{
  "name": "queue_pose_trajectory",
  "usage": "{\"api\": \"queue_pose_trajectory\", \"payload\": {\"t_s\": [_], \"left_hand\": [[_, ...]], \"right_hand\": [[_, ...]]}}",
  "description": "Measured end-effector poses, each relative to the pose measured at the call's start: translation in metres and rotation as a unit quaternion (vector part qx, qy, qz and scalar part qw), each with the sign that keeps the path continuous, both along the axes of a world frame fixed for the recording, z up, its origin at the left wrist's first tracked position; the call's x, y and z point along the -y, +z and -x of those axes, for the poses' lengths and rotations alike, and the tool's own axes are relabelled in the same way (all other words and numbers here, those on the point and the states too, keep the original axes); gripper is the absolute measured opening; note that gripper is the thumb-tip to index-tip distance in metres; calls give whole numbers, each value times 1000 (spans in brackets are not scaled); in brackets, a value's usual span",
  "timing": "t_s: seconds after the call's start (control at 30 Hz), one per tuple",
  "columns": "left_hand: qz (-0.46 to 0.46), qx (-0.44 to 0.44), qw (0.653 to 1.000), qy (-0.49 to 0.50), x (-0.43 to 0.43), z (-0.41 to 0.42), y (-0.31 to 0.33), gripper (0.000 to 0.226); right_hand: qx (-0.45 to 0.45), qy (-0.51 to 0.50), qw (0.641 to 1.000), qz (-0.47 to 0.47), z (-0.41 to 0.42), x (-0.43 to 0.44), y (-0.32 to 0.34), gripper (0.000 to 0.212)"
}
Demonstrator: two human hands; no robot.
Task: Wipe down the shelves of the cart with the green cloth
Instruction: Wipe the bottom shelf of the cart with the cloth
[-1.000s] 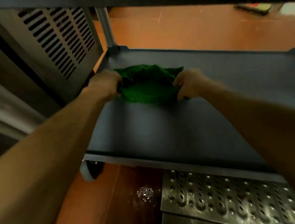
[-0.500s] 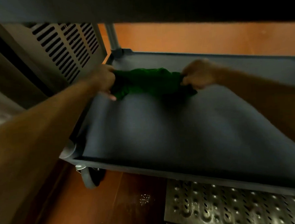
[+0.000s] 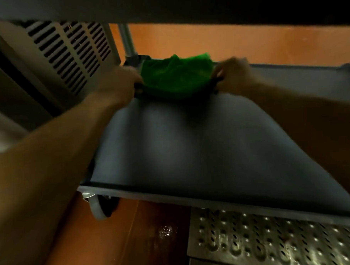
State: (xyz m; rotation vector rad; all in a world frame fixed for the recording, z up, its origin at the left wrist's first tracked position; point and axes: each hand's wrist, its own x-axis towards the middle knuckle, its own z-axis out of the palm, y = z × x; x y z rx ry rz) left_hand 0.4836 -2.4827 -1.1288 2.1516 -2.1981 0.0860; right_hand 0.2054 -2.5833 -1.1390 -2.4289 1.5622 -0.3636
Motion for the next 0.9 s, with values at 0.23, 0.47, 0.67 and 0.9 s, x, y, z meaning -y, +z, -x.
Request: {"api": "queue_pose_trajectory", "payload": {"t_s": [0.23, 0.47, 0.67, 0.9], "left_hand": [[-30, 56, 997, 47, -29, 17, -44, 31], [-26, 33, 998, 45, -51, 1, -68, 38], [-87, 15, 994, -63, -59, -6, -59, 33], [-129, -77, 988, -29, -60, 20, -69, 38]], "right_hand": [[-93, -26, 994, -47, 5, -26, -44, 38], [-117, 4, 992, -48, 14, -40, -63, 55], [-130, 35, 988, -78, 19, -53, -71, 66], [-191, 39, 974, -114, 9, -57, -65, 61]]}}
